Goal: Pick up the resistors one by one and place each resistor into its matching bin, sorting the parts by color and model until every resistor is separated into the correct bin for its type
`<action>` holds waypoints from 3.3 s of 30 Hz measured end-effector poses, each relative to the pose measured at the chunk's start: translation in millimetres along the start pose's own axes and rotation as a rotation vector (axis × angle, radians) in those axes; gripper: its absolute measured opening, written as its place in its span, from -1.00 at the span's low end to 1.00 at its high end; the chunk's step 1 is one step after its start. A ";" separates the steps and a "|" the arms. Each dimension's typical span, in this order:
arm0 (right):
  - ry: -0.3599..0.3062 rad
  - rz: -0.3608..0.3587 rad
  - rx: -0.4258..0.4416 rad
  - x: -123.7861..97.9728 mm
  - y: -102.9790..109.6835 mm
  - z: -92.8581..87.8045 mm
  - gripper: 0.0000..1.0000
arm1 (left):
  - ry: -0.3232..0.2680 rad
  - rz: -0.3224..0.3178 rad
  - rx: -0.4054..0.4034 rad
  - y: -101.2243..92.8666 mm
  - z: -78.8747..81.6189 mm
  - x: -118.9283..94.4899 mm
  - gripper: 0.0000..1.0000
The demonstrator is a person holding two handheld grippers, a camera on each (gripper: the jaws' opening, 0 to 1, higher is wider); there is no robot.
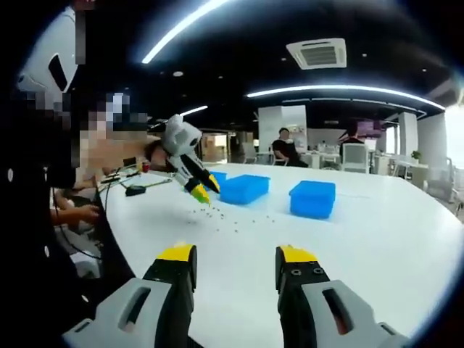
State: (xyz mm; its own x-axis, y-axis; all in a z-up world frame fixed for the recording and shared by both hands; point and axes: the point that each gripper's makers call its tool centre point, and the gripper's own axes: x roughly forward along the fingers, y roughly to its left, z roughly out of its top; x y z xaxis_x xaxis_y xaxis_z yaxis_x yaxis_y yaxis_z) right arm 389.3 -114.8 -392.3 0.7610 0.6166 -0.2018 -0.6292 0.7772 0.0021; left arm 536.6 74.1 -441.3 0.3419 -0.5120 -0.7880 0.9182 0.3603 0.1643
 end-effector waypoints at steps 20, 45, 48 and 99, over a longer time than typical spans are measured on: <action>0.010 -0.027 0.024 -3.2 -9.5 -7.4 -0.09 | 0.099 -0.101 0.015 9.7 -14.5 30.0 -0.60; 0.016 -0.041 0.039 -8.2 -11.4 -11.1 -0.09 | 0.085 -0.174 -0.083 8.2 -19.8 39.3 -0.71; 0.014 -0.043 0.041 -9.6 -11.3 -10.8 -0.09 | 0.082 -0.188 -0.104 6.3 -19.8 39.4 -0.73; -0.031 -0.042 -0.029 3.2 -9.4 18.9 -0.11 | -0.872 0.522 -0.532 74.0 33.1 -112.2 -0.88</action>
State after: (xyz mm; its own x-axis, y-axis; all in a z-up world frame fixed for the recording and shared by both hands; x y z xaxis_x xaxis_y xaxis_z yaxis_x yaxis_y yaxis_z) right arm 400.6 -117.8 -374.5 0.7912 0.5873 -0.1706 -0.6005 0.7989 -0.0347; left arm 572.8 132.4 -321.1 0.8690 -0.4946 0.0156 0.4941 0.8653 -0.0846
